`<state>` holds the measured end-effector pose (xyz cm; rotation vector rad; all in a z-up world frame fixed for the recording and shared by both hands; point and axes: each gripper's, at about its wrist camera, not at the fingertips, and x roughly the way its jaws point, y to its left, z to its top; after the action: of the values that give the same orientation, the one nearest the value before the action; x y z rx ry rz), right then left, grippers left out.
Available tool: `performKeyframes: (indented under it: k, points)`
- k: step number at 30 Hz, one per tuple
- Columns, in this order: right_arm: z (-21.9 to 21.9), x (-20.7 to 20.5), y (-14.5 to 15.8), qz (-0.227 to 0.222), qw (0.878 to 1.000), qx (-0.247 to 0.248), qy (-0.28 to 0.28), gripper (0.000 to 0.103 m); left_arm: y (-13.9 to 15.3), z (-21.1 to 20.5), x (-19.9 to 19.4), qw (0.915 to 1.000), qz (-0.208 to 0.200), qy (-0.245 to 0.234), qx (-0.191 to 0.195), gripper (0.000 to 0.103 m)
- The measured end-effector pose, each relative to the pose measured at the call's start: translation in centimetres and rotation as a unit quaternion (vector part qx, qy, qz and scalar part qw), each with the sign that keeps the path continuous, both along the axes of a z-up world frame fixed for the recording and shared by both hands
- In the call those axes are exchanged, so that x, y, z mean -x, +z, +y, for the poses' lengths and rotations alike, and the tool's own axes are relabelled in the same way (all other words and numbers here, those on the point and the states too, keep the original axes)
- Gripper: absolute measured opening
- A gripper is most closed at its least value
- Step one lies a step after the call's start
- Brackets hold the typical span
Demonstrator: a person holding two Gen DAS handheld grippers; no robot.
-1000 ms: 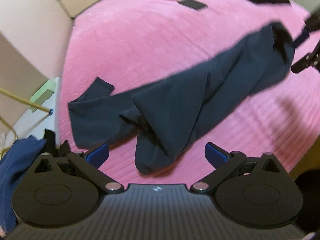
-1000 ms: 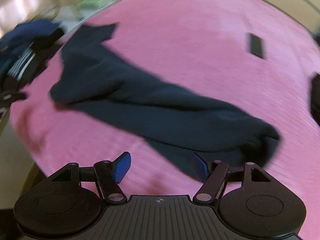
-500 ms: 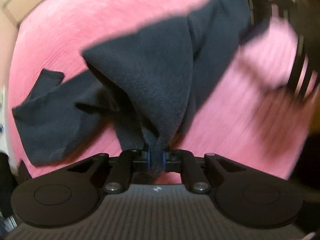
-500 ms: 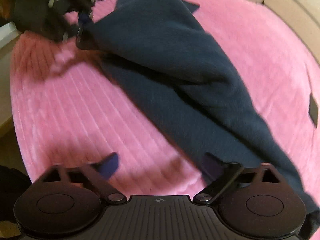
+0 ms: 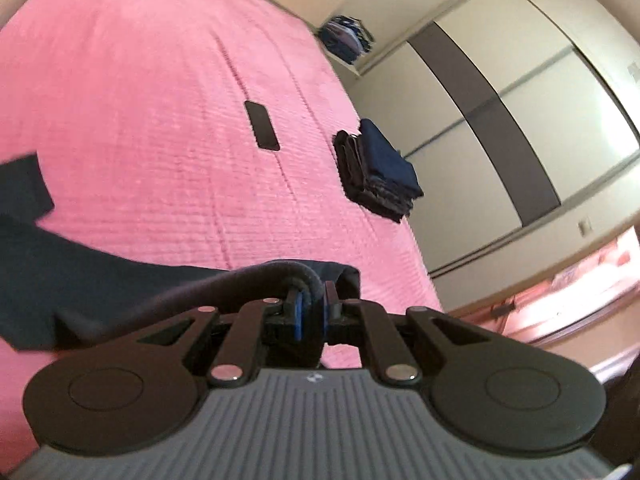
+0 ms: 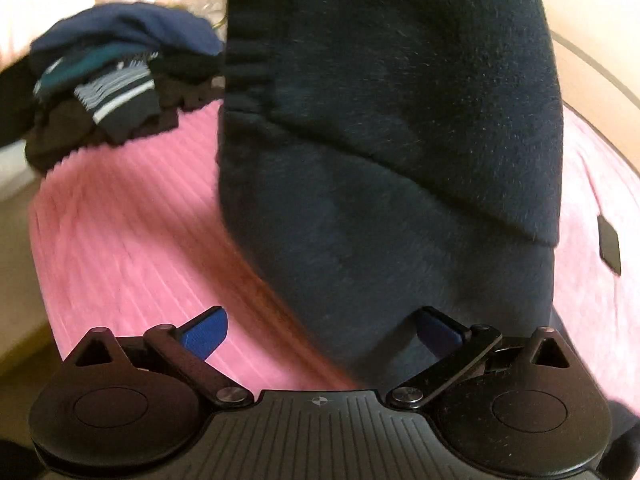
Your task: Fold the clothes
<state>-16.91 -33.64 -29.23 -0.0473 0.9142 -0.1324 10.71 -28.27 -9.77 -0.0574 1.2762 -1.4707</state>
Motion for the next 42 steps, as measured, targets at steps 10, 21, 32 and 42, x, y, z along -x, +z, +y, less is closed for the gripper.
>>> performKeyframes:
  k: [10,21,32,42]
  points:
    - [2.4,-2.9,-1.5,-0.067,0.992,0.0,-0.107,0.103,1.7,-1.2,3.3,0.9997,0.017,0.006,-0.016,0.006]
    - [1.4,4.2,7.2,-0.123,0.966,-0.065,-0.218,0.103,7.5,-3.9,13.1,0.9906,-0.056,-0.123,0.023,0.006]
    - [-3.1,19.3,16.8,-0.19,0.934,-0.054,-0.298,0.103,11.9,-16.6,25.5,0.9522,-0.035,-0.293,0.078,0.006]
    - [-15.3,37.2,18.0,-0.213,0.875,-0.085,-0.427,0.103,8.7,-37.9,40.6,0.94,0.008,-0.337,0.05,0.007]
